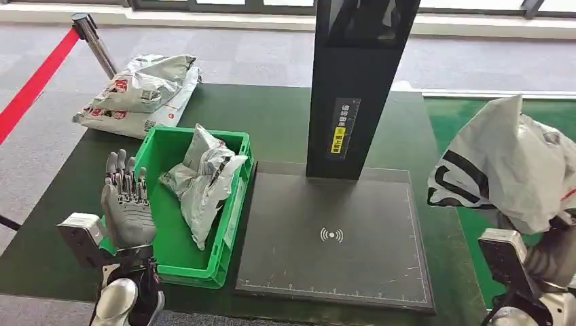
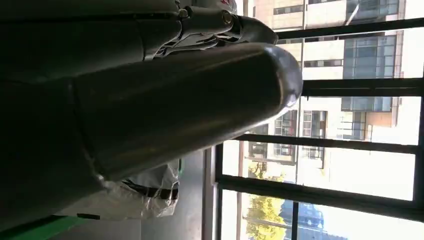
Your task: Moved the parcel from conveyor to table for the left to box.
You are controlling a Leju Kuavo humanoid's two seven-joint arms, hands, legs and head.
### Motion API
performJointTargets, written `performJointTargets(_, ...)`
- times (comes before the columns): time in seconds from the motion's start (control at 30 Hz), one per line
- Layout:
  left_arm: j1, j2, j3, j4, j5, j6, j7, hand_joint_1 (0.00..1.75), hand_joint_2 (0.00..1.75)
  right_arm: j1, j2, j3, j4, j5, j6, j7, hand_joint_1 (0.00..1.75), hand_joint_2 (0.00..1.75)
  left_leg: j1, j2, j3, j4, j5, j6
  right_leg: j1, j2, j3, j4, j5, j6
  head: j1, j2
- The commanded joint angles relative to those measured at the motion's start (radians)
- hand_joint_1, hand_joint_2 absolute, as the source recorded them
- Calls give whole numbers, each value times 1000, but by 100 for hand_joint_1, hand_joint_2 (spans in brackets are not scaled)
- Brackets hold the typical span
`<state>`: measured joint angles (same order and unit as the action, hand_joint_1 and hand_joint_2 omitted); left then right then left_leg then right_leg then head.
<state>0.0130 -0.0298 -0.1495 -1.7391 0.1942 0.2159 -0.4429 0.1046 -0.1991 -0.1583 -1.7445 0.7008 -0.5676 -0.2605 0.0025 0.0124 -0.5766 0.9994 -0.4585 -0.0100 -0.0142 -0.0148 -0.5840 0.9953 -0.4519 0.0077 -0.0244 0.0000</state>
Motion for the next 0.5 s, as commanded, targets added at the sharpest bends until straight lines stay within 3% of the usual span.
performJointTargets(0.03,-31,21,-25,55,3,5,1,0,0,-13,45,-25,12,-4,-3,-1,175,175,0,-1,2,-2,1,0,0,0,2,-2,0,-1,0,0)
performJointTargets(0.23,-31,21,-25,55,3,5,1,0,0,-13,45,-25,12,-4,-3,-1,175,175,1,-2,3,-2,0,0,1,1,4,-3,1,-1,0,0)
performJointTargets(0.27,-87,-6,-50,112,34,-47,21,0,0,-133,208,138,169,-249,374,-8,0,175,1,-2,3,-3,1,0,1,1,4,-4,1,-1,0,0)
performJointTargets(0.3,-125,-20,-72,156,23,-33,23,0,0,-236,308,222,388,-177,438,-45,0,175,0,-1,2,-1,0,0,0,0,2,-1,0,-1,0,0)
performJointTargets(0.33,-142,-26,-81,173,21,-24,20,0,0,-284,337,267,490,-169,364,-60,0,175,4,8,6,-4,2,-1,4,10,4,-7,5,-2,0,0)
performJointTargets(0.4,-160,-31,-90,192,21,-15,18,0,0,-333,357,312,591,-181,304,-73,0,175,5,14,3,-7,2,-2,4,16,7,-8,8,-3,1,0)
performJointTargets(0.43,-162,-33,-92,191,22,-14,18,0,0,-338,344,331,598,-274,363,-98,0,175,5,10,-4,-5,0,-3,5,10,5,-5,5,-2,1,0)
performJointTargets(0.5,-146,-47,-81,169,20,-16,20,0,0,-301,284,364,499,-277,358,-71,0,175,4,17,-2,-4,0,-5,6,17,1,-4,7,-6,-1,0)
